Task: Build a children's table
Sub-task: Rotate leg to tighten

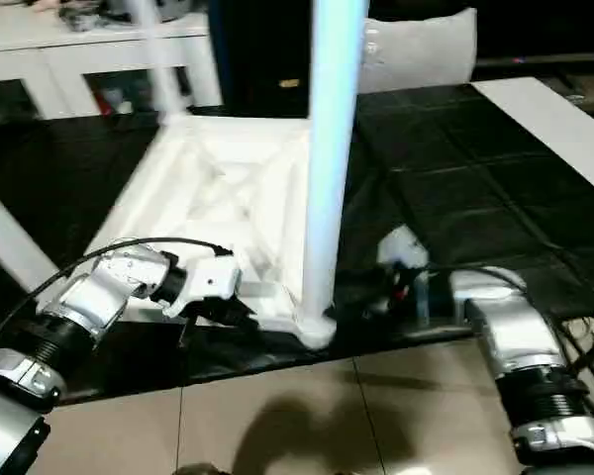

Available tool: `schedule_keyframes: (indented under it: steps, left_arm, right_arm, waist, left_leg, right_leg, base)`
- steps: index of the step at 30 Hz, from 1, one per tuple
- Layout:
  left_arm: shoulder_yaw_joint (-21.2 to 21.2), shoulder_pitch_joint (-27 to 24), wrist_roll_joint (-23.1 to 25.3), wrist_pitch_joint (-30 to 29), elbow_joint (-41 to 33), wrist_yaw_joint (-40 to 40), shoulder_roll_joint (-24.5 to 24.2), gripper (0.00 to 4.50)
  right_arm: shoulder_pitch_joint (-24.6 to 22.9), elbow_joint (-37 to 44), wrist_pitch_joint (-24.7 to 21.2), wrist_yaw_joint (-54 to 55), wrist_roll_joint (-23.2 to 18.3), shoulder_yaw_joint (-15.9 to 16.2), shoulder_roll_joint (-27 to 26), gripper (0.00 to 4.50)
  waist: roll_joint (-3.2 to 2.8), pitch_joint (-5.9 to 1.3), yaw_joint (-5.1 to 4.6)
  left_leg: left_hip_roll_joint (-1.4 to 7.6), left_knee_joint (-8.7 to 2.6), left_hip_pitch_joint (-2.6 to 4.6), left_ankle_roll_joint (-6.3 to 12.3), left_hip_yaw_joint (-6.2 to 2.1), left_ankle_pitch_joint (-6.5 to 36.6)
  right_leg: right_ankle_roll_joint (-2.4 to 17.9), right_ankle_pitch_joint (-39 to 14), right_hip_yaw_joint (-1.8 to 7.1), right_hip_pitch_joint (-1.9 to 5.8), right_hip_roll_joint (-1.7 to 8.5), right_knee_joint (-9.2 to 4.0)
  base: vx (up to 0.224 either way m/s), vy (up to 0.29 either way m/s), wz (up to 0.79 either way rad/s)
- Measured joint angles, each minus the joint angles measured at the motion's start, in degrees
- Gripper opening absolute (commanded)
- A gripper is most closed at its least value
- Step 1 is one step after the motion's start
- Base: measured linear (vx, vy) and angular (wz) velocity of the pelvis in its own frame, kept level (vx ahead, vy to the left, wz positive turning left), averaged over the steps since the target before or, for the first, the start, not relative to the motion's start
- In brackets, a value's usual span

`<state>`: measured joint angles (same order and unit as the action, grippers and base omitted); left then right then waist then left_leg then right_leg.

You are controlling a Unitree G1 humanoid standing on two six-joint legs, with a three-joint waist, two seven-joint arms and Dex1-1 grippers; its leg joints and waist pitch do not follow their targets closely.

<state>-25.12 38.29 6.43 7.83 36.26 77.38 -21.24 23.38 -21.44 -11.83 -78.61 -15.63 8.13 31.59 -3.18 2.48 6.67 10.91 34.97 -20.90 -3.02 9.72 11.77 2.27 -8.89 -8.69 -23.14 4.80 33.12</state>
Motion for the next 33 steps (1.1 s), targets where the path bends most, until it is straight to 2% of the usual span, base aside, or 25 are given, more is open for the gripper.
schedule_keyframes:
  steps: [1, 2, 5, 7, 11, 16, 19, 22, 24, 28, 29, 33]
  left_arm:
    - [-0.3, 0.2, 0.0, 0.8, 0.4, 0.3, 0.1, 0.00]
    - [-0.5, 0.3, 0.0, 1.3, 0.7, 0.6, 0.2, 0.00]
    - [-0.6, 0.6, 0.0, 2.3, 1.4, 1.0, 0.4, 0.00]
    - [-0.6, 0.7, 0.0, 2.6, 1.8, 1.2, 0.6, 0.00]
    - [-0.6, 0.8, -0.1, 2.6, 2.0, 1.9, 0.7, 0.00]
    - [-0.4, 1.0, -0.6, 2.0, 2.4, 2.1, 0.9, 0.00]
    - [0.7, 0.8, -1.3, -1.2, 2.2, 2.1, 1.3, 0.00]
    - [2.9, 0.3, -1.1, -6.8, 2.0, -1.5, 1.8, 0.00]
    - [3.7, 0.3, -0.9, -9.1, 2.0, -4.2, 2.3, 0.00]
    - [6.0, 0.4, 0.2, -14.5, 2.1, -13.8, 5.9, 0.00]
    - [6.5, 0.5, 0.4, -15.6, 2.3, -16.3, 7.0, 0.00]
    - [8.7, 0.7, 1.2, -18.7, 3.0, -24.8, 11.5, 0.00]
  right_arm:
    - [0.4, -0.5, 0.0, -1.0, 0.0, 0.4, 0.0, 2.99]
    - [0.9, -0.9, 0.0, -1.8, 0.0, 0.7, 0.0, 2.73]
    - [1.4, -1.5, 0.1, -3.8, -0.2, 1.3, 0.1, 2.61]
    - [1.5, -1.7, -0.1, -4.5, -0.4, 1.3, 0.1, 2.26]
    - [1.6, -1.8, -0.7, -5.3, -0.4, 1.3, 0.1, 2.03]
    - [1.7, -1.8, -1.6, -5.4, -0.6, 1.2, 0.1, 1.97]
    - [1.6, -1.5, -3.1, -4.1, -0.8, 0.8, -0.7, 1.96]
    - [1.5, -1.3, -4.6, 3.0, 0.0, -0.9, -3.6, 1.96]
    - [1.5, -1.4, -5.7, 8.3, 0.5, -2.2, -5.5, 1.96]
    - [4.0, -3.1, -9.5, 23.9, 2.5, -5.9, -11.0, 1.96]
    - [4.6, -3.5, -10.2, 27.7, 3.0, -6.7, -12.5, 1.96]
    - [6.3, -4.2, -11.2, 39.9, 5.0, -8.9, -16.9, 1.96]
  waist:
    - [0.00, 0.00, -0.03]
    - [0.01, 0.00, -0.04]
    - [0.04, 0.00, 0.06]
    - [0.04, 0.00, 0.13]
    - [0.04, -0.01, 0.21]
    - [0.04, -0.01, 0.29]
    - [0.04, -0.01, 0.28]
    - [0.07, 0.00, -0.46]
    - [0.08, 0.01, -1.54]
    - [0.31, 0.12, -4.74]
    - [0.36, 0.14, -5.27]
    - [0.37, 0.15, -6.39]
  left_leg:
    - [-0.05, 0.02, 0.01, 0.01, 0.04, 0.0]
    - [-0.07, 0.03, 0.01, 0.01, 0.06, 0.0]
    - [-0.05, 0.03, 0.01, 0.01, 0.07, 0.0]
    - [-0.05, 0.02, -0.01, 0.01, 0.08, 0.0]
    - [-0.04, 0.01, -0.07, 0.04, 0.07, 0.0]
    - [-0.04, 0.02, -0.08, 0.05, 0.08, 0.0]
    - [-0.04, 0.02, -0.07, 0.04, 0.09, 0.0]
    - [-0.01, 0.03, -0.02, -0.05, 0.14, 0.0]
    - [-0.01, 0.05, 0.04, -0.22, 0.18, 0.0]
    - [0.01, 0.08, 0.12, -0.43, 0.20, -0.1]
    - [0.01, 0.11, 0.15, -0.44, 0.20, 0.0]
    - [0.01, 0.11, 0.06, -0.44, 0.12, 0.0]
  right_leg:
    - [0.0, 0.0, 0.00, 0.00, 0.08, 0.01]
    - [0.0, 0.0, 0.00, 0.00, 0.10, 0.01]
    - [-0.1, 0.0, -0.03, 0.05, 0.12, 0.04]
    - [-0.1, 0.0, -0.04, 0.05, 0.13, 0.05]
    - [-0.1, 0.0, -0.04, 0.05, 0.13, 0.05]
    - [-0.1, 0.0, -0.04, 0.05, 0.13, 0.07]
    - [-0.1, 0.0, -0.03, 0.07, 0.13, 0.08]
    - [-0.1, 0.0, -0.03, 0.14, 0.12, 0.14]
    - [-0.1, 0.1, -0.03, 0.16, 0.13, 0.12]
    - [-0.2, 0.1, -0.10, 0.19, 0.13, -0.02]
    - [-0.2, 0.1, -0.12, 0.19, 0.13, -0.02]
    - [-0.2, 0.1, -0.21, 0.18, 0.13, -0.07]
  base:
    - [0.000, 0.000, 0.00]
    - [0.000, 0.000, 0.00]
    - [0.000, 0.000, 0.00]
    - [0.000, 0.000, 0.00]
    - [0.000, 0.000, 0.00]
    - [0.000, 0.000, 0.00]
    - [0.000, 0.000, 0.00]
    - [0.000, 0.000, 0.00]
    - [0.000, 0.000, 0.00]
    - [0.000, 0.000, 0.00]
    - [0.000, 0.000, 0.00]
    - [0.000, 0.000, 0.00]
